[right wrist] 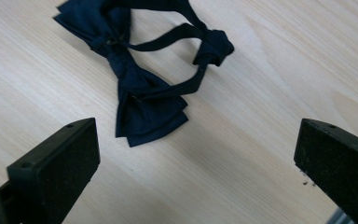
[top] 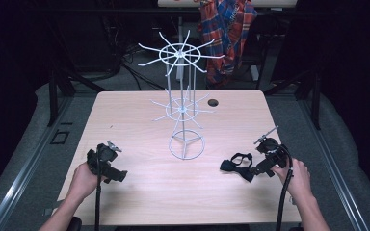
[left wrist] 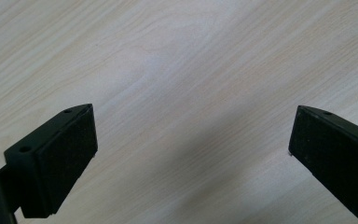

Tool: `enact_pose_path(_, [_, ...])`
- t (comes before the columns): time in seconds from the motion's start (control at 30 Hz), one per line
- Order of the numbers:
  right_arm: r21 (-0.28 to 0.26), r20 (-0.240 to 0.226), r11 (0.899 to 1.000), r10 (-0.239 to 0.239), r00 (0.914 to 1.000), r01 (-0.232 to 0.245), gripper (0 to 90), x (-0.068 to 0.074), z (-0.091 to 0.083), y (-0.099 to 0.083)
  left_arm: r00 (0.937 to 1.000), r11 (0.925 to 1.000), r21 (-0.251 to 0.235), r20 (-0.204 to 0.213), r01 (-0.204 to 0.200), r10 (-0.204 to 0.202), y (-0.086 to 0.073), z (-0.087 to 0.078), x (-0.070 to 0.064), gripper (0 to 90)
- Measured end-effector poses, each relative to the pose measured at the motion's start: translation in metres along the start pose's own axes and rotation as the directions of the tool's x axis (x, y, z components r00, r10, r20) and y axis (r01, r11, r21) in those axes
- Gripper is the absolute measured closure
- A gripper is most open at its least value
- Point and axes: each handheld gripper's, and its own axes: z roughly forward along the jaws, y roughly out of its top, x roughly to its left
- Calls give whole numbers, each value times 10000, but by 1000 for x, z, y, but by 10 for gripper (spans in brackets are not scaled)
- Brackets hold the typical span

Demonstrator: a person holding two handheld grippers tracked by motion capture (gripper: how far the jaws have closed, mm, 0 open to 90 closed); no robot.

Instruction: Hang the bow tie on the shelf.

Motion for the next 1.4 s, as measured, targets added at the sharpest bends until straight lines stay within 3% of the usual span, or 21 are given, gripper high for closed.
enact_pose_path(0.07, [121, -106, 9996, -251, 9996, 252, 0, 2, 0, 0, 10000, 10000, 35, 6, -1, 1, 2, 1, -1, 15])
enact_pose_path(0.17, [238, 165, 9982, -549, 9984, 545, 0, 6, -1, 0, 10000, 10000, 21, 33, 2, -2, 2, 1, -2, 15])
enact_pose_path(0.2, [-45, 300, 9982, -589, 9978, 591, 14, 10, -2, 2, 10000, 10000, 18, 29, 6, -6, 2, 1, -2, 15])
enact_pose_path(0.27, [-29, 363, 9958, -918, 9951, 920, 19, 12, -4, 4, 10000, 10000, 35, -2, 15, -15, 2, 1, -2, 15])
enact_pose_path(0.33, [-98, 447, 9956, -921, 9947, 927, 29, 14, -4, 5, 10000, 10000, 71, 18, 8, -8, 1, 2, -1, 13])
enact_pose_path(0.43, [-137, 475, 9919, -1257, 9909, 1265, 120, 18, -4, 8, 10000, 10000, 32, -23, 86, -86, 1, 2, 0, 13])
enact_pose_path(0.47, [-87, 664, 9864, -1634, 9843, 1644, 133, 21, -3, 7, 9999, 9999, -33, -89, 106, -106, 1, 1, 0, 14])
enact_pose_path(0.57, [-236, 1190, 9789, -1991, 9727, 2032, 144, 24, -6, 11, 9999, 10000, -34, -110, 51, -51, 2, 1, 0, 16])
enact_pose_path(0.67, [-699, 895, 9785, -1878, 9781, 1943, 141, 23, -5, 12, 10000, 10000, -29, -51, 57, -58, 3, 2, 0, 16])
enact_pose_path(0.77, [-435, 744, 9759, -2103, 9748, 2139, 110, 24, 1, 20, 10000, 10000, -12, -77, 63, -63, 1, 3, 1, 15])
enact_pose_path(0.83, [-580, 495, 9749, -2125, 9759, 2152, 103, 26, 4, 22, 9999, 9999, 39, -37, 126, -126, -2, 3, 3, 15])
enact_pose_path(0.93, [-582, 170, 9654, -2535, 9672, 2541, 183, 35, 11, 31, 9995, 9995, -18, -48, 328, -328, -8, 0, 5, 15])
enact_pose_path(0.97, [-373, 149, 9570, -2873, 9577, 2876, 252, 39, 12, 34, 9992, 9992, -59, -76, 390, -390, -10, -2, 5, 15])
enact_pose_path(1.0, [-39, 82, 9395, -3425, 9395, 3425, 398, 49, 17, 36, 9988, 9989, -68, -104, 471, -471, -14, -6, 6, 15])
enact_pose_path(1.07, [68, 109, 9351, -3544, 9350, 3544, 438, 52, 19, 36, 9985, 9985, -126, -155, 532, -534, -16, -8, 5, 15])
enact_pose_path(1.1, [188, 53, 9317, -3628, 9318, 3627, 509, 56, 23, 35, 9981, 9983, -155, -219, 567, -570, -17, -10, 5, 15])
enact_pose_path(1.17, [498, 313, 9205, -3894, 9205, 3876, 610, 62, 30, 34, 9975, 9978, -221, -324, 626, -633, -19, -13, 5, 15])
enact_pose_path(1.2, [986, 542, 9060, -4179, 9069, 4116, 619, 65, 32, 35, 9973, 9978, -254, -400, 611, -621, -19, -14, 5, 15])
enact_pose_path(1.27, [1175, 735, 8993, -4310, 8994, 4214, 633, 66, 38, 36, 9974, 9979, -245, -395, 598, -608, -18, -13, 6, 16])
enact_pose_path(1.33, [1199, 823, 9005, -4286, 8997, 4180, 631, 65, 39, 36, 9980, 9986, -176, -391, 491, -497, -16, -11, 6, 16])
enact_pose_path(1.4, [1200, 826, 9130, -4006, 9125, 3899, 603, 59, 44, 34, 9989, 9995, -128, -354, 298, -303, -10, -7, 5, 16])
